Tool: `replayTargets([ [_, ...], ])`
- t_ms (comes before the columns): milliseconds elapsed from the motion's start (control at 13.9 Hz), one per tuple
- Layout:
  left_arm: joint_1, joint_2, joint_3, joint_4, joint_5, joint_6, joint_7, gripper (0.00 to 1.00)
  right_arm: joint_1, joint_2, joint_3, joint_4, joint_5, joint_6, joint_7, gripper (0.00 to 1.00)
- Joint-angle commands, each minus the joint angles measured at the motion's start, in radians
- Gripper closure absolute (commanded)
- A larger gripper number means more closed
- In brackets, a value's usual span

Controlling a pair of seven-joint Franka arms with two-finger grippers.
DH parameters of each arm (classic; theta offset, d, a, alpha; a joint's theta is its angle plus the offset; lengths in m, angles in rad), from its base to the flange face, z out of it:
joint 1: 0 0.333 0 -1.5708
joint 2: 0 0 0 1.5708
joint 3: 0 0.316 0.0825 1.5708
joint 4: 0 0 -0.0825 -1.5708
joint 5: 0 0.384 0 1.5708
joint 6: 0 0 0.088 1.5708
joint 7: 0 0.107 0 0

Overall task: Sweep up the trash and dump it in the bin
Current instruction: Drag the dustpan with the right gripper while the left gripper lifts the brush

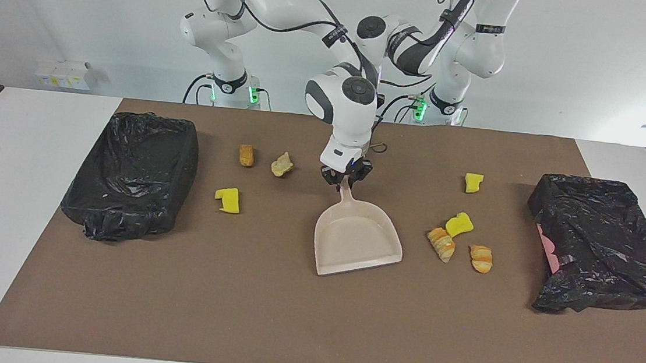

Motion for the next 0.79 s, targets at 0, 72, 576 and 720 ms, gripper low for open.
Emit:
replayTargets([
  [0,0.093,-0.036,-0.001,-0.023,0.03,-0.018,0.054,1.0,-0.038,-0.033,0.005,0.015,0.019,-0.047,-0.063,1.0],
  [72,0.137,-0.037,-0.002,-0.018,0.052,-0.028,0.073,1.0,-0.064,-0.034,0.005,0.026,0.019,-0.067,-0.151,1.0],
  [576,0.377,-0.037,0.001,0.052,0.126,-0.113,0.104,1.0,-0.164,-0.044,0.002,0.032,0.011,-0.118,-0.718,1.0],
  [720,0.423,-0.037,0.001,0.067,0.154,-0.181,0.086,1.0,-0.213,-0.034,0.004,0.032,0.016,-0.108,-0.967,1.0],
])
